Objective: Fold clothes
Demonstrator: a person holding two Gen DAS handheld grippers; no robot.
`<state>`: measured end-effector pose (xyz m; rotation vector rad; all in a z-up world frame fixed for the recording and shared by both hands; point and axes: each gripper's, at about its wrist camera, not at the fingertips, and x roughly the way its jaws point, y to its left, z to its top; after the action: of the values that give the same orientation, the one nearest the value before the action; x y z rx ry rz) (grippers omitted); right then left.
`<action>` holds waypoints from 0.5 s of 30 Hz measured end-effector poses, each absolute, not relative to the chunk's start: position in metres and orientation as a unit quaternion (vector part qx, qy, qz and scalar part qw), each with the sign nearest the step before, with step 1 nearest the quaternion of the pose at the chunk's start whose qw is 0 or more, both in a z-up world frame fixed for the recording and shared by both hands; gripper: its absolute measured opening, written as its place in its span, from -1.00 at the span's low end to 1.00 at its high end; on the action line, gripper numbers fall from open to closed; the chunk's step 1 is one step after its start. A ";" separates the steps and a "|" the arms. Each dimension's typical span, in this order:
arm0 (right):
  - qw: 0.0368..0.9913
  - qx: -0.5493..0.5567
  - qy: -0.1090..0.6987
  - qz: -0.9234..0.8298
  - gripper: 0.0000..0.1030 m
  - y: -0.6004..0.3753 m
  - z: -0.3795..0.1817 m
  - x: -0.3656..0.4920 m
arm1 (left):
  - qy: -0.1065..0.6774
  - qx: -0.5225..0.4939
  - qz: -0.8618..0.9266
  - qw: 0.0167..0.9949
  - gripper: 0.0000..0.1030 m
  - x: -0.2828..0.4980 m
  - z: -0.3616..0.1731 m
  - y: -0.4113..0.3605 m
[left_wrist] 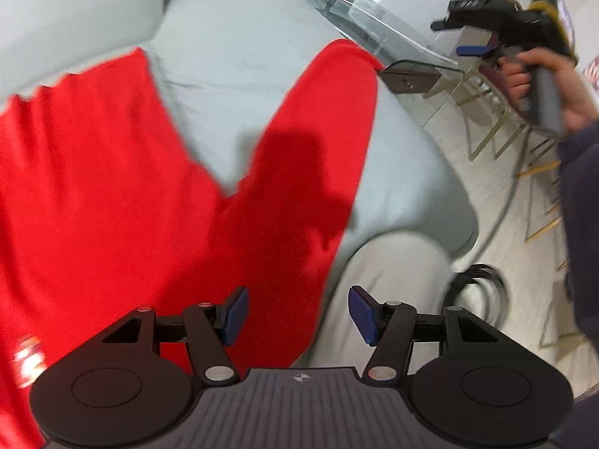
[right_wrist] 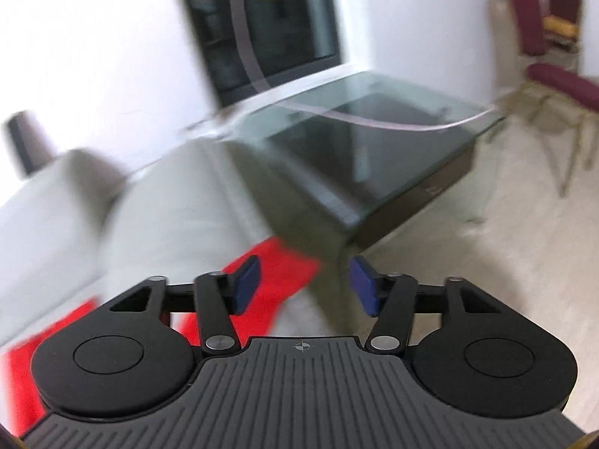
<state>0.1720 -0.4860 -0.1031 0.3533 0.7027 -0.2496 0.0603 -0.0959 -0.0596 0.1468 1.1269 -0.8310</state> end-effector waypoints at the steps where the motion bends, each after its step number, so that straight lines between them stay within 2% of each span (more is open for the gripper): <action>1: 0.911 0.176 0.361 -0.094 0.36 -0.476 -0.103 0.162 | 0.516 0.077 -0.376 0.765 0.12 0.054 -0.058 -0.082; 4: 0.889 0.183 0.420 -0.014 0.34 -0.443 -0.117 0.137 | 0.522 0.087 -0.328 0.782 0.20 0.042 -0.068 -0.043; 6: 0.870 0.177 0.458 0.032 -0.07 -0.417 -0.140 0.129 | 0.522 0.085 -0.277 0.802 0.18 0.039 -0.080 -0.023; 7: 0.860 0.177 0.476 0.050 -0.36 -0.403 -0.154 0.127 | 0.518 0.083 -0.246 0.815 0.17 0.039 -0.087 -0.016; 8: 0.846 0.181 0.497 0.063 -0.46 -0.391 -0.168 0.126 | 0.513 0.080 -0.215 0.827 0.17 0.039 -0.093 -0.008; 11: 0.830 0.161 0.529 0.079 -0.50 -0.357 -0.207 0.124 | 0.474 0.093 -0.154 0.862 0.16 0.037 -0.108 0.002; 12: 0.828 0.143 0.537 0.076 -0.50 -0.345 -0.217 0.121 | 0.480 0.102 -0.143 0.859 0.13 0.039 -0.119 0.005; 13: 0.823 0.112 0.554 0.065 -0.51 -0.335 -0.227 0.114 | 0.509 0.108 -0.129 0.844 0.20 0.044 -0.131 0.007; 15: 0.809 0.064 0.583 0.040 -0.78 -0.321 -0.239 0.106 | 0.524 0.088 -0.125 0.838 0.19 0.041 -0.132 0.017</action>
<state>0.1056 -0.3211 -0.2389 0.1369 1.2455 0.0857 0.0405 0.0169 -0.1320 0.1870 1.1096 -0.2647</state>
